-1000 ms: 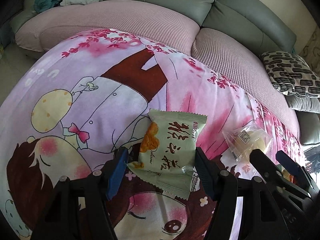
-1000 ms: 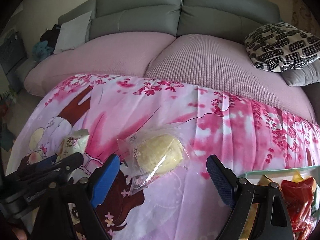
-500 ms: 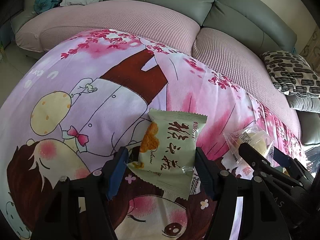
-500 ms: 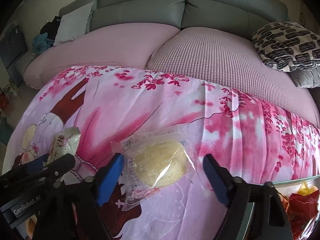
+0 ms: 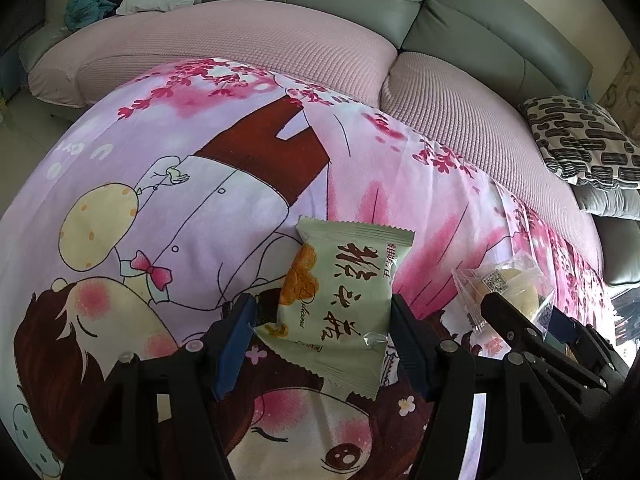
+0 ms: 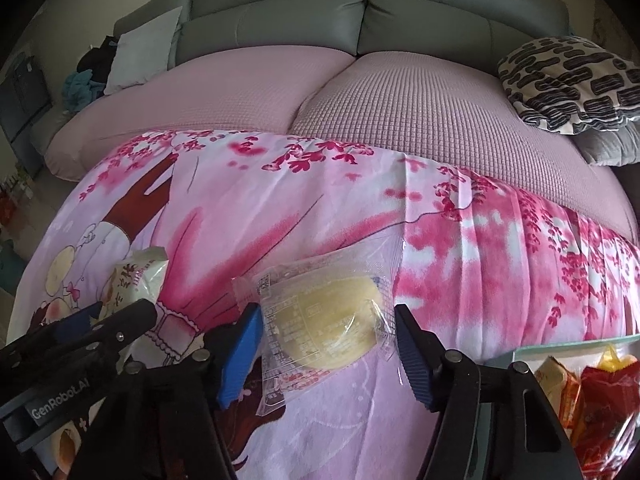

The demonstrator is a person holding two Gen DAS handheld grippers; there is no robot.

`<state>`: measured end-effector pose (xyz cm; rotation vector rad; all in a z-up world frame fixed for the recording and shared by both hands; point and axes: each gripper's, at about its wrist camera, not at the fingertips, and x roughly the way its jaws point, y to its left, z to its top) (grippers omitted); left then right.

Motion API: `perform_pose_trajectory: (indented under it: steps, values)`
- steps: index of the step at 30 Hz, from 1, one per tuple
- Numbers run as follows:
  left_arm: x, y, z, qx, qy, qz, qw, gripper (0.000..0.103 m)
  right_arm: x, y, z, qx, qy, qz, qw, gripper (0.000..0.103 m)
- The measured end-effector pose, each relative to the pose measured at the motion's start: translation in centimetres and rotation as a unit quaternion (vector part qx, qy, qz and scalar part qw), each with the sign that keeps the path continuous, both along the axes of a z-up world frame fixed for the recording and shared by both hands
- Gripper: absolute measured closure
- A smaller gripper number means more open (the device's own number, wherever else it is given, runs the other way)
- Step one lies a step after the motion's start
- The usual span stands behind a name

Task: Organize snacks
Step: 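Carry the pastry pack and bun over the tray and open both grippers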

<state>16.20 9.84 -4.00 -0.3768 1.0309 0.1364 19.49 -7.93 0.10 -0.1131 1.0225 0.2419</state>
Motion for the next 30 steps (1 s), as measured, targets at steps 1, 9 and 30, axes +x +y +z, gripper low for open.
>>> perform_pose_trajectory:
  steps: [1,9,30]
  values:
    - [0.0,0.0,0.0,0.000,0.000,-0.001,1.0000,0.035,-0.2,-0.1,0.1,-0.001,0.000,-0.001,1.000,0.036]
    - [-0.1,-0.5,0.0,0.000,0.004,-0.011,0.9999,0.035,-1.5,-0.6,0.3,-0.005,0.002,-0.014,1.000,0.037]
    - [-1.4,-2.7,0.8,-0.006,0.006,-0.039,0.9992,0.035,-6.7,-3.0,1.5,0.010,0.009,-0.061,0.998,0.037]
